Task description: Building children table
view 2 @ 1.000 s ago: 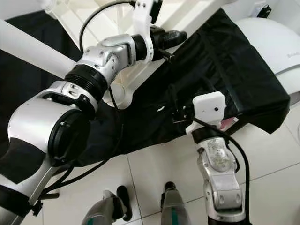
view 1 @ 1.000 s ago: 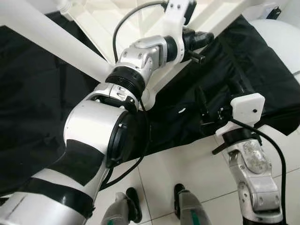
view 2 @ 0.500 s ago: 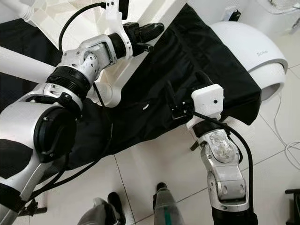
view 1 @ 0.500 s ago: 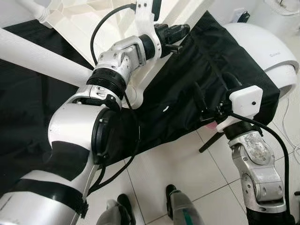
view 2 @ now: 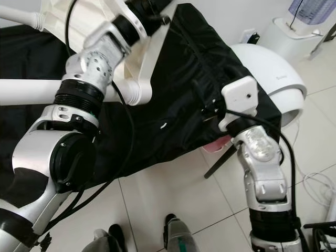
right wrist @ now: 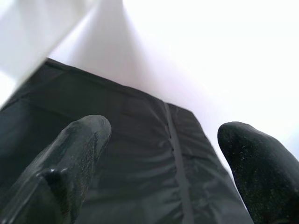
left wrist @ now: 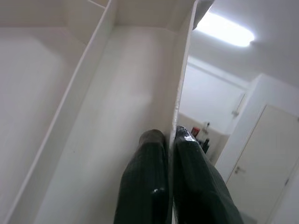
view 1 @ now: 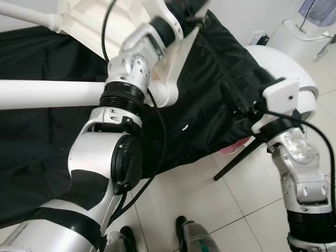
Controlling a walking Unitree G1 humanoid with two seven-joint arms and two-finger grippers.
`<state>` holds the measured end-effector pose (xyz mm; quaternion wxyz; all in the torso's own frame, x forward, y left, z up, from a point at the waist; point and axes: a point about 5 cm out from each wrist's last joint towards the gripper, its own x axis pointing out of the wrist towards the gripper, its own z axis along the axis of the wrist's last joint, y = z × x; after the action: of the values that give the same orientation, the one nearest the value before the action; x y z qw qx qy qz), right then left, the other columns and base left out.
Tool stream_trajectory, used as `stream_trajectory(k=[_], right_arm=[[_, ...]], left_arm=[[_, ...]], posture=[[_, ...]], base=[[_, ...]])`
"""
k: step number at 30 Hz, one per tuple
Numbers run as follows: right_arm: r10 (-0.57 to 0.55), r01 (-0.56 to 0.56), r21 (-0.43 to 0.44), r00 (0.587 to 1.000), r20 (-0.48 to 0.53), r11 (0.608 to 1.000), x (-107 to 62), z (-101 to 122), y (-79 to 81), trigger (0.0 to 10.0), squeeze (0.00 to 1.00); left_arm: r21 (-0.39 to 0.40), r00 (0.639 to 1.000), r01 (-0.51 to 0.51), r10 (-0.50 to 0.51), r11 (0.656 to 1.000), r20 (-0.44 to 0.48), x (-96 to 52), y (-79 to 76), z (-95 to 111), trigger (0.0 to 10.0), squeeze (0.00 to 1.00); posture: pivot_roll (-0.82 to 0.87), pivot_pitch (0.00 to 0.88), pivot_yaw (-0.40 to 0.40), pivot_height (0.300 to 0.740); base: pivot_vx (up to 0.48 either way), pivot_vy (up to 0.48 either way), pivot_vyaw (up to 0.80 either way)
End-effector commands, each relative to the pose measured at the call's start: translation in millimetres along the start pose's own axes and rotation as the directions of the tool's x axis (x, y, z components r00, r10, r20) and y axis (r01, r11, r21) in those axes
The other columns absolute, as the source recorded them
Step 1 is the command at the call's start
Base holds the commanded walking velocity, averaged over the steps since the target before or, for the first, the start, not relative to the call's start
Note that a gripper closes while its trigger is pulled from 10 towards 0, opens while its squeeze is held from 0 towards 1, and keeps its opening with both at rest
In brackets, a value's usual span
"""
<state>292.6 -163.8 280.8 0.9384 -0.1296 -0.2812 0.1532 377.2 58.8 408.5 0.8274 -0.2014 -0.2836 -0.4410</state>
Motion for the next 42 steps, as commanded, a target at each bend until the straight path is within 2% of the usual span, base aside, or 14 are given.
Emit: stream_trajectory(k=[1,6,10,12,13,19,20,25,30,41,42], right_arm=[[0.022,-0.022,-0.016,1.0,0.011,1.0,3.4,0.5,-5.7,10.0,0.0],[0.077,-0.075,-0.048,0.997,0.026,0.996,16.1,2.1,-10.7,10.0,0.0],[0.098,-0.096,-0.064,0.995,0.032,0.993,20.3,2.9,-13.5,10.0,0.0],[0.114,-0.111,-0.076,0.993,0.036,0.991,24.5,3.8,-16.6,10.0,0.0],[0.121,-0.117,-0.084,0.992,0.039,0.99,26.3,4.7,-17.8,10.0,0.0],[0.133,-0.128,-0.104,0.99,0.045,0.986,28.8,6.6,-22.1,10.0,0.0],[0.137,-0.131,-0.111,0.99,0.044,0.985,28.3,7.0,-23.7,10.0,0.0],[0.144,-0.138,-0.124,0.989,0.038,0.983,26.1,7.3,-26.3,10.0,0.0],[0.143,-0.139,-0.135,0.989,0.023,0.981,22.3,4.8,-30.7,10.0,0.0],[0.148,-0.145,-0.13,0.989,0.017,0.981,17.8,2.7,-29.9,10.0,0.0],[0.148,-0.144,-0.127,0.989,0.017,0.981,17.0,2.5,-29.3,10.0,0.0]], left_arm=[[-0.077,0.98,0.012,0.004,0.997,0.198,-2.2,-1.6,27.2,0.0,0.0],[-0.045,0.961,-0.04,0.05,0.998,0.271,-13.9,5.2,40.9,0.0,0.0],[-0.036,0.954,-0.063,0.071,0.997,0.292,-20.5,8.9,45.9,0.0,0.0],[-0.015,0.948,-0.074,0.074,0.997,0.311,-28.7,11.8,50.6,0.0,0.0],[-0.007,0.945,-0.082,0.08,0.997,0.317,-32.7,12.8,52.1,10.0,0.0],[-0.016,0.944,-0.101,0.101,0.995,0.314,-38.6,13.1,49.1,10.0,0.02],[-0.029,0.945,-0.11,0.114,0.993,0.308,-40.0,14.0,44.0,10.0,1.0],[-0.059,0.949,-0.133,0.144,0.989,0.282,-42.6,16.6,31.8,10.0,1.0],[-0.072,0.959,-0.138,0.151,0.988,0.238,-31.9,14.3,20.0,10.0,1.0],[-0.054,0.969,-0.131,0.14,0.99,0.206,-33.0,12.0,14.6,10.0,1.0],[-0.048,0.971,-0.133,0.14,0.99,0.195,-34.2,12.2,13.1,10.0,0.51]], posture=[[-0.4,0.102,-0.21,0.74],[-0.4,0.076,-0.249,0.74],[-0.4,0.062,-0.272,0.74],[-0.4,0.053,-0.286,0.74],[-0.41,0.052,-0.29,0.74],[-0.41,0.053,-0.295,0.74],[-0.42,0.057,-0.298,0.74],[-0.42,0.063,-0.3,0.74],[-0.42,0.065,-0.304,0.74],[-0.41,0.068,-0.301,0.74],[-0.4,0.071,-0.299,0.74]], base=[[0.0,0.0,0.0],[0.0,0.0,0.0],[0.0,0.0,0.0],[0.0,0.0,0.0],[0.0,0.0,0.0],[0.0,0.0,0.0],[0.0,0.0,0.0],[0.0,0.0,0.0],[0.0,0.0,0.0],[0.0,0.0,0.0],[0.0,0.0,0.0]])
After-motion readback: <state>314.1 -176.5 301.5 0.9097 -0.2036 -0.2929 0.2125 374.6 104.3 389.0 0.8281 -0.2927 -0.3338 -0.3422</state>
